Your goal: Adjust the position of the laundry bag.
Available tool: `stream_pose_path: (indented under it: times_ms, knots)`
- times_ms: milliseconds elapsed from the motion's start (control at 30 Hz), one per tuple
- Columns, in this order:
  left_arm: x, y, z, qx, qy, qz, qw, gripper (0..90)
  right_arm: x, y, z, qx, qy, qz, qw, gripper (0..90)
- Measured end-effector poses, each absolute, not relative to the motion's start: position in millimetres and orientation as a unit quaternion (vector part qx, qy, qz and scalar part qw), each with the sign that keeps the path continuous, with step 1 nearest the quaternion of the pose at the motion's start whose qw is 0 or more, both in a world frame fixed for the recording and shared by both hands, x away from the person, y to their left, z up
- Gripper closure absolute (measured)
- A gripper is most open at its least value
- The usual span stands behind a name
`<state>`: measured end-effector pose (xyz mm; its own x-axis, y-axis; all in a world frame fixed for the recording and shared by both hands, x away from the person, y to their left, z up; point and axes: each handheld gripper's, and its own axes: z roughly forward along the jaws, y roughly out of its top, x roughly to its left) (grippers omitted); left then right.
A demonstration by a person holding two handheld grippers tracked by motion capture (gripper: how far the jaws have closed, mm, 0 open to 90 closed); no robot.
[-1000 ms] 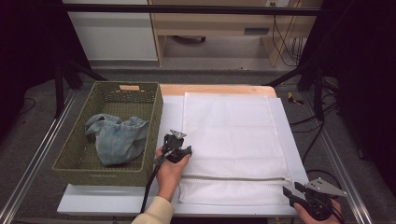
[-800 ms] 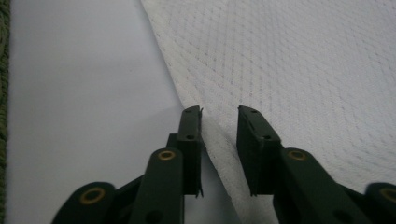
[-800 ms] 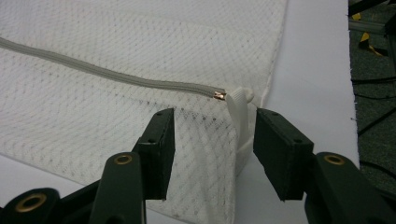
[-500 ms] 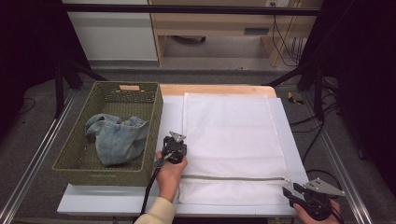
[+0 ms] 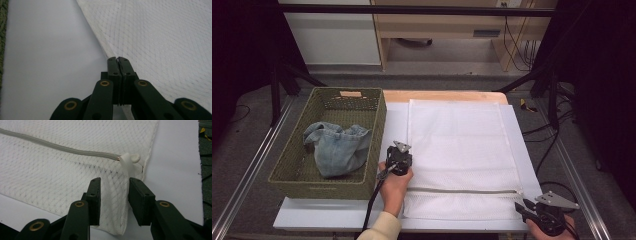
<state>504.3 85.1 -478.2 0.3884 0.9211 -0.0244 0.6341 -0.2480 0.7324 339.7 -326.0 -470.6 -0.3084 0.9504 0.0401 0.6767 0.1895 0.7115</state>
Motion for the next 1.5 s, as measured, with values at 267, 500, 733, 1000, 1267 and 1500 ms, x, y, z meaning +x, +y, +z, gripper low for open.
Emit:
stream_pose_path:
  times_ms: [267, 500, 733, 1000, 1267, 1500]
  knots:
    - [503, 84, -478, 0.76, 0.51, 0.217, 0.339, 89.4, 341, -328, -473, 0.569, 0.733, 0.304, 0.217, 62.9]
    - [503, 84, -478, 0.761, 0.509, 0.217, 0.34, 89.4, 341, -332, -474, 0.573, 0.729, 0.306, 0.214, 61.2]
    - [503, 83, -477, 0.76, 0.508, 0.218, 0.342, 89.4, 342, -330, -474, 0.57, 0.733, 0.306, 0.212, 71.3]
    - [504, 84, -477, 0.76, 0.51, 0.22, 0.339, 89.5, 343, -325, -473, 0.556, 0.743, 0.303, 0.218, 88.4]
    - [504, 84, -478, 0.76, 0.511, 0.222, 0.335, 89.6, 345, -323, -472, 0.555, 0.745, 0.3, 0.218, 89.2]
    - [503, 87, -477, 0.756, 0.516, 0.228, 0.331, 89.7, 346, -321, -472, 0.551, 0.748, 0.302, 0.213, 89.2]
